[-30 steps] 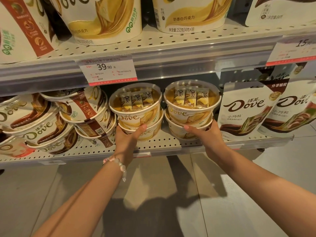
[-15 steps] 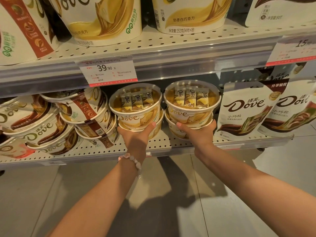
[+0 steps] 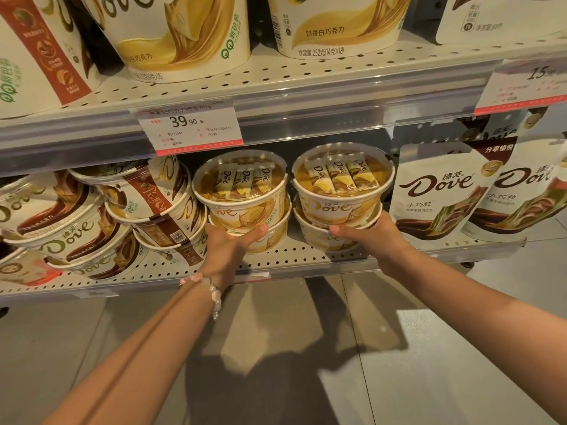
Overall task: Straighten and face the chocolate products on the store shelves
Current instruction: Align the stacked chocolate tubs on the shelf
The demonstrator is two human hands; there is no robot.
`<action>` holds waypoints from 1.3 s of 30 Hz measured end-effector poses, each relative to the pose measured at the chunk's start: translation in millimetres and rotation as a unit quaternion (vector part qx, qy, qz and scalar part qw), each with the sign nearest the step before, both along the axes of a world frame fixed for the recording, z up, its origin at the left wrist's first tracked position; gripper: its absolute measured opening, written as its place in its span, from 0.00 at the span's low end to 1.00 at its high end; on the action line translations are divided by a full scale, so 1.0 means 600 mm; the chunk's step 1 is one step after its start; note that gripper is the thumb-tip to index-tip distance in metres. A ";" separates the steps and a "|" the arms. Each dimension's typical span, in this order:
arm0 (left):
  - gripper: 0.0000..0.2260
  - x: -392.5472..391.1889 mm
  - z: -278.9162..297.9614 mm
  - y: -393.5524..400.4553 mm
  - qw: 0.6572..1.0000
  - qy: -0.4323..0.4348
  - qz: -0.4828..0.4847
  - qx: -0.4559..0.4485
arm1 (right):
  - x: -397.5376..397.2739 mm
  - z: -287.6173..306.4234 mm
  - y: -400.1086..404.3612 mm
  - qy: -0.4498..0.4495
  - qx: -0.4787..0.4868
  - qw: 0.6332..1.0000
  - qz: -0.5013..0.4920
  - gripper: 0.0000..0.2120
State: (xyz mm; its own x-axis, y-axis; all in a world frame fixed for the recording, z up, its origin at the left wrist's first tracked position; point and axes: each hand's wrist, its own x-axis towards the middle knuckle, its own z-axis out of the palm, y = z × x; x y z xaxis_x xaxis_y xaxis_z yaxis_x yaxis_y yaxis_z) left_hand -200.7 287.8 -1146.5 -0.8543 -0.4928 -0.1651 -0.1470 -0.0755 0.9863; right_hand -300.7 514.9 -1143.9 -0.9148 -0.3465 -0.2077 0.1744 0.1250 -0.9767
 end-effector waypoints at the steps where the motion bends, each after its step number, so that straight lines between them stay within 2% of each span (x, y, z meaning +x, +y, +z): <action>1: 0.38 0.000 -0.001 -0.004 1.000 0.002 -0.004 0.011 | -0.001 0.000 0.003 0.000 -0.002 1.000 0.011 0.30; 10: 0.42 -0.001 -0.006 -0.012 0.999 -0.031 0.024 0.018 | -0.004 -0.008 0.012 -0.007 -0.054 0.997 0.049 0.31; 13: 0.39 -0.002 -0.005 -0.011 0.998 -0.044 0.036 0.014 | -0.005 -0.007 0.011 -0.004 -0.066 0.997 0.041 0.31; 17: 0.29 -0.002 0.005 0.004 0.995 -0.061 0.079 0.004 | 0.003 -0.008 0.010 -0.005 -0.056 0.998 0.007 0.34; 19: 0.28 0.000 0.008 0.020 0.991 -0.074 0.107 0.022 | 0.012 -0.010 0.007 -0.004 -0.039 0.998 -0.047 0.36; 22: 0.30 0.002 0.014 0.033 0.988 -0.071 0.130 0.045 | 0.020 -0.011 0.000 -0.010 -0.045 0.996 -0.076 0.30; 25: 0.28 0.008 0.020 0.038 0.989 -0.052 0.125 0.067 | 0.017 -0.009 -0.004 -0.033 -0.047 0.996 -0.068 0.28; 27: 0.24 0.013 0.022 0.040 0.992 -0.040 0.093 0.071 | 0.017 -0.005 -0.005 -0.045 -0.029 0.996 -0.065 0.30; 30: 0.18 0.021 0.036 0.036 0.996 -0.065 0.052 0.033 | 0.030 0.011 -0.011 -0.061 -0.012 0.996 -0.065 0.31; 34: 0.24 0.045 0.083 0.002 0.981 -0.192 -0.039 0.000 | 0.081 0.059 -0.031 -0.115 -0.043 0.988 -0.093 0.30; 35: 0.21 0.057 0.103 -0.011 0.975 -0.208 -0.079 -0.031 | 0.099 0.077 -0.039 -0.114 -0.046 0.988 -0.092 0.30; 37: 0.14 0.087 0.148 -0.041 0.947 -0.206 -0.176 -0.171 | 0.141 0.123 -0.062 -0.083 -0.045 0.992 -0.087 0.29; 39: 0.09 0.122 0.197 -0.073 0.920 -0.164 -0.214 -0.286 | 0.184 0.179 -0.092 -0.002 -0.050 0.995 -0.087 0.27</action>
State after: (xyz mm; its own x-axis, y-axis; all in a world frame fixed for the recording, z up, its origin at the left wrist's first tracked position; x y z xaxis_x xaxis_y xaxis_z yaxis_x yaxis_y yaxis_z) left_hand -127.8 243.8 -1028.1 -0.9408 -0.2091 -0.2668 -0.3389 0.5751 0.7446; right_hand -190.4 459.7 -1036.3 -0.9619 -0.2015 -0.1847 0.1895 -0.0049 -0.9819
